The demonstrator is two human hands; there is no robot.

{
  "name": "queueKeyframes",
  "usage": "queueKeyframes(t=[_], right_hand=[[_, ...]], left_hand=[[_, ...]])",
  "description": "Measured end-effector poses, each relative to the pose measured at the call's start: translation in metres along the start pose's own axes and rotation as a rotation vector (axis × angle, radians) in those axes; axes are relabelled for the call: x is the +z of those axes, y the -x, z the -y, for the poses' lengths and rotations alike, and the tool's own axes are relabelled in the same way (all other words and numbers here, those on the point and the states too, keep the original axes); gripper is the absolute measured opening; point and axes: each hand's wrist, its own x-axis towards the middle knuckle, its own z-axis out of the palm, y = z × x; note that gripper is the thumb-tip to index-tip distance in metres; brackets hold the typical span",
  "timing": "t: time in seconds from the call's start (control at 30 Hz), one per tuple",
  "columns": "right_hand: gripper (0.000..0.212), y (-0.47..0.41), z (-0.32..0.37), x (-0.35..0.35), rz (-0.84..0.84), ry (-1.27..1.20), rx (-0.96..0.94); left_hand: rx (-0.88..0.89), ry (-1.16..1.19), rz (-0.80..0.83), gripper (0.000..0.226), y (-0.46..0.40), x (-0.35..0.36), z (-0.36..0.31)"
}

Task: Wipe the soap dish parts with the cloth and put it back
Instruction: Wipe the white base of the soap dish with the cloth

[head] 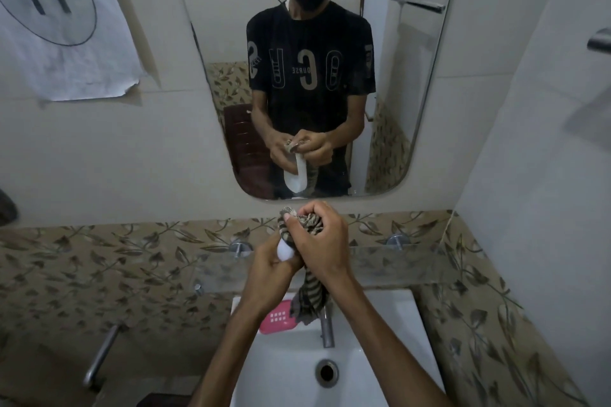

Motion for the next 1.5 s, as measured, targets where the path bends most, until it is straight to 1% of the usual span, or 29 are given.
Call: queueKeyframes(t=[0.07,0.1,0.2,0.23,0.37,0.4,0.5,0.53,0.67,0.73,0.77,0.87,0.93,0.97,1.03,1.1,1.17,1.2,1.23,1.27,1.3,1.33,1.37,1.43,1.5], right_hand=[[0.023,-0.003,-0.001,0.0,-0.04,-0.04,0.085],[0.022,-0.001,-0.001,0.0,-0.033,-0.063,0.101],[0.019,0.016,0.001,0.003,0.064,-0.067,0.023],[0.02,0.014,0.001,0.001,0.08,-0.054,0.023],[0.025,-0.007,-0.004,-0.004,0.047,-0.032,0.244],[0.025,-0.002,-0.003,-0.003,0.042,-0.033,0.241],[0.021,0.017,0.002,0.0,0.039,-0.064,0.109],[0.022,0.015,0.001,-0.002,0.039,-0.064,0.111],[0.024,-0.012,-0.007,-0.011,0.077,-0.055,0.32],[0.024,-0.014,-0.011,-0.011,0.119,-0.095,0.382],[0.023,-0.016,-0.012,-0.013,0.153,-0.141,0.445],[0.018,-0.029,-0.017,-0.02,0.346,-0.281,0.696],[0.018,-0.035,-0.02,-0.025,0.453,-0.312,0.749],[0.016,-0.036,-0.022,-0.027,0.468,-0.315,0.723],[0.017,-0.04,-0.022,-0.033,0.471,-0.258,0.595],[0.02,-0.043,-0.016,-0.039,0.485,-0.184,0.412],[0.022,-0.04,-0.007,-0.04,0.509,-0.071,0.193],[0.021,-0.036,-0.002,-0.037,0.497,0.036,0.081],[0.02,-0.03,0.002,-0.034,0.454,0.14,-0.022],[0.019,-0.026,0.003,-0.031,0.385,0.191,-0.104],[0.018,-0.024,0.004,-0.028,0.303,0.186,-0.157],[0.018,-0.024,0.002,-0.027,0.218,0.149,-0.169],[0.02,-0.027,0.0,-0.026,0.148,0.101,-0.133],[0.024,-0.029,-0.006,-0.023,0.083,0.0,0.019],[0.026,-0.026,-0.009,-0.017,0.066,-0.055,0.141]], left_hand=[[0.004,-0.007,-0.039,0.03,0.001,0.001,0.002],[0.001,0.0,-0.056,0.032,0.002,0.0,0.003],[-0.012,0.1,-0.083,0.032,0.006,-0.002,0.005],[-0.016,0.126,-0.08,0.032,0.008,0.0,0.006],[-0.077,0.218,-0.106,0.039,0.012,0.003,0.013],[-0.081,0.249,-0.122,0.04,0.012,0.003,0.014],[-0.106,0.345,-0.169,0.044,0.012,0.004,0.01],[-0.117,0.36,-0.17,0.044,0.012,0.006,0.009],[-0.129,0.395,-0.15,0.05,0.012,0.011,0.006],[-0.11,0.42,-0.146,0.048,0.009,0.01,0.003],[-0.094,0.423,-0.137,0.047,0.008,0.011,0.003],[-0.091,0.406,-0.098,0.051,0.011,0.011,0.003],[-0.101,0.371,-0.032,0.049,0.011,0.006,0.006],[-0.115,0.346,0.026,0.048,0.01,0.001,0.005],[-0.179,0.324,0.134,0.045,0.003,-0.011,0.0],[-0.246,0.283,0.238,0.036,-0.006,-0.02,-0.008],[-0.286,0.158,0.292,0.02,-0.011,-0.018,-0.012],[-0.279,0.123,0.294,0.015,-0.011,-0.015,-0.011],[-0.269,0.134,0.273,0.014,-0.01,-0.011,-0.008],[-0.259,0.182,0.232,0.016,-0.007,-0.006,-0.006],[-0.253,0.239,0.175,0.023,-0.003,-0.001,-0.005],[-0.249,0.302,0.123,0.033,-0.001,0.003,-0.003],[-0.252,0.359,0.09,0.044,0.0,0.006,-0.001],[-0.265,0.465,0.064,0.058,0.002,0.01,0.0],[-0.282,0.55,0.071,0.054,0.003,0.011,-0.001]])
